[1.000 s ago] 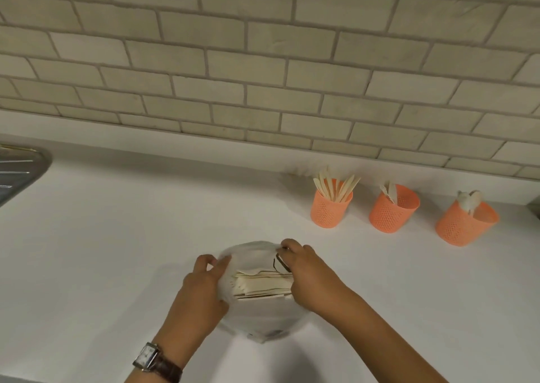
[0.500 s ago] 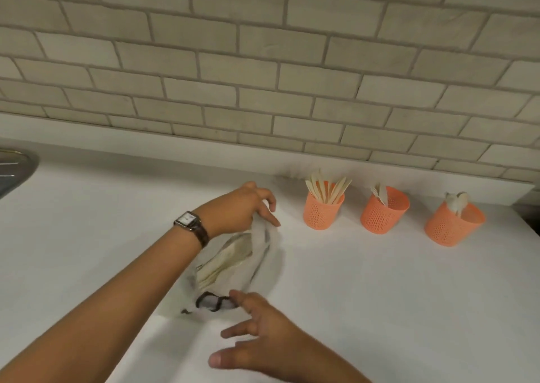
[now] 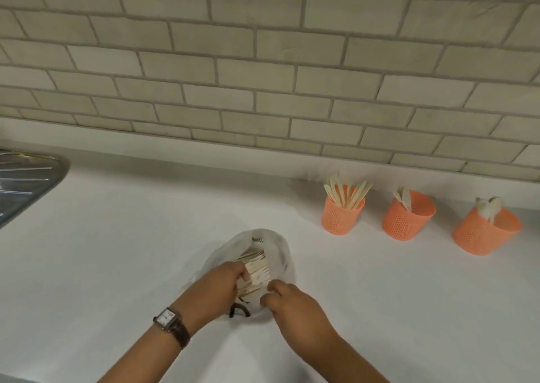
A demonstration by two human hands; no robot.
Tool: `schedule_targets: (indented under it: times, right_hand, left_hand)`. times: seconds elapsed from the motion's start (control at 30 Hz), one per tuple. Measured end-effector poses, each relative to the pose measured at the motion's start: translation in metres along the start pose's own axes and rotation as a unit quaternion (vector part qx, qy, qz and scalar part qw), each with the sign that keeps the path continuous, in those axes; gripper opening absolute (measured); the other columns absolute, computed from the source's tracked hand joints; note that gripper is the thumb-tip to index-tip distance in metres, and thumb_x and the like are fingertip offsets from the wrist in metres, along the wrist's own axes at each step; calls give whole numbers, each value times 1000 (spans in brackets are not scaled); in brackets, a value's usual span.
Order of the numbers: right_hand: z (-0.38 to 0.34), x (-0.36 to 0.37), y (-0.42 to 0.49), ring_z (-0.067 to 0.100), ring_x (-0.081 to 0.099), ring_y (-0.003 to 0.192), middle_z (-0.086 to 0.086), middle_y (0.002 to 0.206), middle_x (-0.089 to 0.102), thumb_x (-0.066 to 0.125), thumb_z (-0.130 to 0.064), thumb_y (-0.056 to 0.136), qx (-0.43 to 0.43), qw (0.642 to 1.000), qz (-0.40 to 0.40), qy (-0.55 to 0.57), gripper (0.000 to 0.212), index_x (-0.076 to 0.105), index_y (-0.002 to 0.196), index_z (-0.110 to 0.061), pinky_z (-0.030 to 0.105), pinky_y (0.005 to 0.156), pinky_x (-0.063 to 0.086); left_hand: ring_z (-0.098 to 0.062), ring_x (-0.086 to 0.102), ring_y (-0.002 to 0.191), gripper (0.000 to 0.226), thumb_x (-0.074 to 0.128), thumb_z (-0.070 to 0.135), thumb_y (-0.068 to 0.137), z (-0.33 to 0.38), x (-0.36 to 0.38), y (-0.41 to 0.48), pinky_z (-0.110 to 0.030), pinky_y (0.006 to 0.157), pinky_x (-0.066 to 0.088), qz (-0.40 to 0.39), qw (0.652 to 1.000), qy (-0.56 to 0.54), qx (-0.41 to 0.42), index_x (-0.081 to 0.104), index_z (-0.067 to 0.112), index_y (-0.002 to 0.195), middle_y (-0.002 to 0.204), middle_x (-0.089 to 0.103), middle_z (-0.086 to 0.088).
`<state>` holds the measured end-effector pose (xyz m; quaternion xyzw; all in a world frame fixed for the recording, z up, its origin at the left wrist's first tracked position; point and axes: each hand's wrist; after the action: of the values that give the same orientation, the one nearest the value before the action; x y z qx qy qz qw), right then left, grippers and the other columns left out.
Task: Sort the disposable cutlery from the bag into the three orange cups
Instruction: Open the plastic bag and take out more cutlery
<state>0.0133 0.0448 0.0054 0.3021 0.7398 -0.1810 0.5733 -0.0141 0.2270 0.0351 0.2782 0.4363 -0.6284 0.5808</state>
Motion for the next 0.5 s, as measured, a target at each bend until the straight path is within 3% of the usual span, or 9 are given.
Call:
schedule_targets:
  times: [0.07, 0.13, 0.23, 0.33, 0.4, 0.5]
  right_hand:
    - [-3, -2, 1, 8, 60, 66, -11, 81, 57, 79, -23, 52, -9, 1000, 5, -22, 37, 65, 83, -36, 16, 44, 32]
    - [-8, -3, 4, 2, 57, 59, -16, 70, 56, 85, -32, 40, -12, 999, 24, -30, 44, 67, 78, -42, 11, 39, 32]
    - [-14, 0, 3, 2, 61, 62, -16, 78, 64, 87, -35, 36, -18, 999, 36, -23, 51, 69, 82, -44, 11, 39, 37]
    - [-13, 6, 3, 2, 64, 68, -15, 91, 68, 88, -31, 34, -8, 999, 34, -19, 57, 69, 87, -42, 11, 40, 41]
    - [-10, 7, 2, 3, 65, 71, -14, 97, 67, 88, -25, 36, 1, 999, 53, 3, 63, 66, 93, -38, 11, 44, 45]
    - [-4, 4, -2, 6, 66, 79, -10, 112, 64, 87, -13, 38, 6, 996, 91, 26, 72, 56, 99, -33, 14, 51, 51]
  left_hand:
    - [-17, 56, 100, 36, 46, 13, 90, -6, -8, 1, -19, 80, 43, 17, 996, 77, -52, 47, 19, 126, 125, 51, -4]
    - [-20, 52, 116, 47, 54, 22, 89, -12, -17, 4, -23, 91, 41, 15, 985, 143, -96, 40, 14, 133, 134, 45, -7]
    - [-22, 50, 120, 43, 57, 24, 89, -7, -17, 10, -26, 95, 41, -45, 966, 232, -107, 47, 9, 128, 132, 50, -9]
    - [-21, 60, 107, 28, 56, 21, 89, -3, -2, 17, -26, 88, 45, -59, 960, 262, -77, 58, 10, 114, 117, 63, -5]
    - [-19, 62, 102, 28, 52, 21, 91, -9, 10, 23, -25, 85, 47, -21, 968, 239, -76, 56, 11, 117, 114, 64, -4]
    - [-21, 57, 108, 38, 53, 17, 90, -17, 21, 24, -26, 87, 46, 34, 977, 193, -82, 45, 11, 127, 121, 58, -7]
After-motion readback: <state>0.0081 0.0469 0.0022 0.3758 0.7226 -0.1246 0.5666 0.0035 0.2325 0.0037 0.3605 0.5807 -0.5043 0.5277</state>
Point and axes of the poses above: each hand's wrist, its own y-axis towards the middle knuckle, its own x-axis out of the palm, z = x × y
